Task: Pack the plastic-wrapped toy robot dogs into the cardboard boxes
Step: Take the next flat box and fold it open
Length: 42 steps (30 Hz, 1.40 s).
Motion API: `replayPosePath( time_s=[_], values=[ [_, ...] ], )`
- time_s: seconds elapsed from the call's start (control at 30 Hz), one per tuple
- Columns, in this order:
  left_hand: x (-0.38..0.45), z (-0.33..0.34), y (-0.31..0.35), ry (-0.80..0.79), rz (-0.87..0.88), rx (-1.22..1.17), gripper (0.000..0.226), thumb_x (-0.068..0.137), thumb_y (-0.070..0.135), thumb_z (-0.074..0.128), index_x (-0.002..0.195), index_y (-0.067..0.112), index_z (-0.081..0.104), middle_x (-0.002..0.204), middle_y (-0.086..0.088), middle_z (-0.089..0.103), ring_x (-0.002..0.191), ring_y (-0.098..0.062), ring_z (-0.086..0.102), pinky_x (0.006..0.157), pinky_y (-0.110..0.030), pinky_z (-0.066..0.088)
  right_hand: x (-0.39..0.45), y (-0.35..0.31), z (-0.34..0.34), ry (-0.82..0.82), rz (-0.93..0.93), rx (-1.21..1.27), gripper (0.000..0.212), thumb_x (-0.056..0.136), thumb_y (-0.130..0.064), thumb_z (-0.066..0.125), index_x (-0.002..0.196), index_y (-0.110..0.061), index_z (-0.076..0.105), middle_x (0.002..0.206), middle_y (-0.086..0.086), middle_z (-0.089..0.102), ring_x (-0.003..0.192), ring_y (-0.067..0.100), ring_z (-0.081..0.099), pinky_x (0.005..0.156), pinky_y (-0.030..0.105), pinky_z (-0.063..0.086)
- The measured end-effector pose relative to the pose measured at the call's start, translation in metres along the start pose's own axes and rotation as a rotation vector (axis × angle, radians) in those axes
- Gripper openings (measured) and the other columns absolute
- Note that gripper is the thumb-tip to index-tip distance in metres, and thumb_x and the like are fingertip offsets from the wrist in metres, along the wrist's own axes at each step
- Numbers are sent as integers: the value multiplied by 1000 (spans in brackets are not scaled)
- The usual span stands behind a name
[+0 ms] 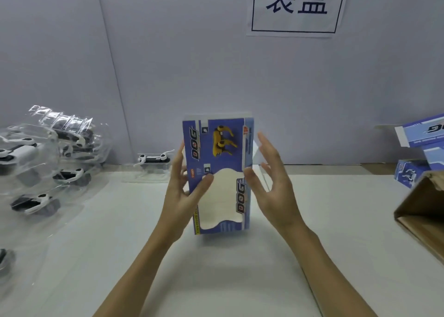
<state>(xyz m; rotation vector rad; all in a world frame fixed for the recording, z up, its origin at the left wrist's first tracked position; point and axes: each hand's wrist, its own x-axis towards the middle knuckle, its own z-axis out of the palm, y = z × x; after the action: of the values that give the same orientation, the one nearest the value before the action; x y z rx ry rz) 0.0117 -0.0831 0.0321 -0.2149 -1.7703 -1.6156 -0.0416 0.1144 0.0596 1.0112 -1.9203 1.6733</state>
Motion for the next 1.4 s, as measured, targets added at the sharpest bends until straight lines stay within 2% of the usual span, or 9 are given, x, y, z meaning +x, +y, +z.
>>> replayPosePath(
  time_s=[0.17,0.4,0.63,0.87,0.93,1.0,1.13,1.3,1.4],
  values=[
    [-6,7,4,-62,-136,-143,63,70,71,82,126,66,53,132,12,69,119,-22,70,85,-40,63,-7,4,24,-39,52,125,78,94,-49,62,162,-34,27,165,-9,35,147,19,43,92,7,49],
    [-7,0,7,-251,-188,-46,53,85,56,71,128,69,43,133,20,66,120,-9,68,88,-24,60,-8,8,25,59,149,128,49,84,-84,52,119,-49,60,135,-1,55,124,22,62,91,43,61],
    [-8,1,10,-194,-146,27,51,68,88,68,112,76,46,122,30,67,114,-4,69,81,-21,60,-9,2,24,64,193,197,35,98,-45,58,127,-26,62,129,7,59,120,27,64,94,60,56],
    [-9,29,20,20,-190,-150,41,93,61,58,114,27,52,112,0,76,96,-21,78,65,-27,61,-9,-2,24,67,336,344,39,99,-42,65,129,-18,55,128,14,67,112,31,71,85,49,63],
    [-9,29,19,64,-199,-199,20,105,38,59,119,29,49,118,-11,71,91,-24,77,65,-29,60,-8,-1,26,93,364,417,37,93,-38,66,123,-19,57,122,13,70,104,32,74,75,41,63],
    [-7,30,20,113,-183,-209,32,103,26,60,126,43,44,117,-16,65,86,-26,75,67,-35,61,-9,-1,29,121,385,494,39,86,-33,63,122,-24,54,119,4,72,100,27,75,68,32,62],
    [-12,34,18,86,-111,-110,26,98,47,54,123,46,51,119,-11,68,92,-27,76,72,-36,61,-13,-1,33,136,332,499,49,93,-38,59,138,-37,40,116,4,71,100,32,73,79,45,60],
    [-12,21,12,48,-143,-31,32,83,70,59,108,50,56,114,2,72,101,-27,75,76,-45,63,-11,1,31,113,317,484,35,94,-36,55,128,-28,55,120,15,69,99,28,75,65,29,61],
    [-14,17,16,-15,-132,17,46,81,67,64,121,48,52,135,10,62,116,-28,69,90,-53,60,-13,3,31,91,317,488,41,95,-40,56,135,-30,53,120,8,72,101,25,75,69,29,62]
  ],
)
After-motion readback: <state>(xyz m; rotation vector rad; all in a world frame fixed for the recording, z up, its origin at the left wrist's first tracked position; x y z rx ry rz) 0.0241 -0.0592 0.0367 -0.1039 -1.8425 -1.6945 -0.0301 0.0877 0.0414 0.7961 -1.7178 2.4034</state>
